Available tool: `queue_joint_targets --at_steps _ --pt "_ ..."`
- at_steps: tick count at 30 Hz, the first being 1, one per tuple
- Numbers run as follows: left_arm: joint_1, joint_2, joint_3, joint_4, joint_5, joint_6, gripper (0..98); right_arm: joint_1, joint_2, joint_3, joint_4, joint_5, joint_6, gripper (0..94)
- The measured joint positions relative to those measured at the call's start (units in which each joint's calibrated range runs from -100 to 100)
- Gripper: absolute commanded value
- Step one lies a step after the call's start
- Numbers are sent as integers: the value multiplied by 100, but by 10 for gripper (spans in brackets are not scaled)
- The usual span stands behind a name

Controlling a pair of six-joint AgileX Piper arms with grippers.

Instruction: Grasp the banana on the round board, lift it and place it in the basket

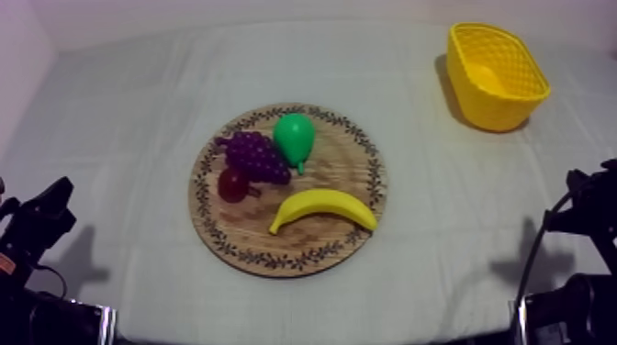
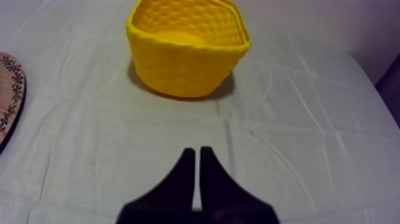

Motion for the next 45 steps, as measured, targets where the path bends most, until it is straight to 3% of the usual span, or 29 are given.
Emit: queue_joint_targets --at_steps 8,17,25,36,45 --pt "0 0 0 0 0 0 1 -15 0 -14 23 181 -133 6" --pt "0 0 0 0 0 0 1 -212 249 -195 57 167 316 6" --pt "0 0 0 0 7 0 1 -759 1175 -1280 199 485 -138 6" --pt "0 0 0 0 1 0 1 -2246 3042 -3462 756 1162 -773 6" --pt "0 0 0 0 1 0 1 -3874 4799 -4857 1535 1906 -1445 6"
